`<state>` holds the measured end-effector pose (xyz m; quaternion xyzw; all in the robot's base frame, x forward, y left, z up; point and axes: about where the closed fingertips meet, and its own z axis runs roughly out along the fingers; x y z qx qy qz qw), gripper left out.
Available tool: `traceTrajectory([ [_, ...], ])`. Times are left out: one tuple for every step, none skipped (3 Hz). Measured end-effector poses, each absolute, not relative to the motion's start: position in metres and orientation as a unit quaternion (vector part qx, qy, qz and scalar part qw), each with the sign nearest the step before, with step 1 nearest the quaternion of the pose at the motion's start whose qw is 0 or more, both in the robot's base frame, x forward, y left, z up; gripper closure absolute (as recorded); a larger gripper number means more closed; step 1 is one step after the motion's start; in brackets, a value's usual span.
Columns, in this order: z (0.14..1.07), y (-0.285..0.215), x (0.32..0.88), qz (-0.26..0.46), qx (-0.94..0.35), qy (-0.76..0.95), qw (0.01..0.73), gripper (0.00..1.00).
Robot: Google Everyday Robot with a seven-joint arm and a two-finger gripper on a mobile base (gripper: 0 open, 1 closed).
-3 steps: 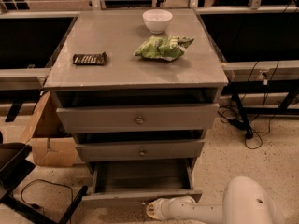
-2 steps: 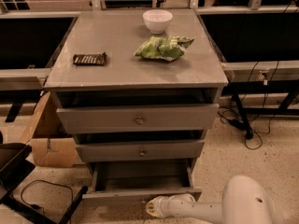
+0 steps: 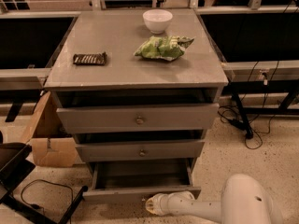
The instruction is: Close bottom drawer
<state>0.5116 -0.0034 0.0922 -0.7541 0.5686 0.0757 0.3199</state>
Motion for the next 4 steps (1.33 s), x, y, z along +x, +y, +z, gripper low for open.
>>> traceTrajectory([
  [0.097, -0.001, 0.522, 0.070, -0.758, 0.562, 0.323, 1.00],
  [0.102, 0.001, 0.532, 0.063, -0.761, 0.557, 0.326, 1.00],
  [0.102, 0.001, 0.532, 0.063, -0.761, 0.557, 0.326, 1.00],
  [0.109, 0.003, 0.544, 0.056, -0.764, 0.552, 0.330, 1.00],
])
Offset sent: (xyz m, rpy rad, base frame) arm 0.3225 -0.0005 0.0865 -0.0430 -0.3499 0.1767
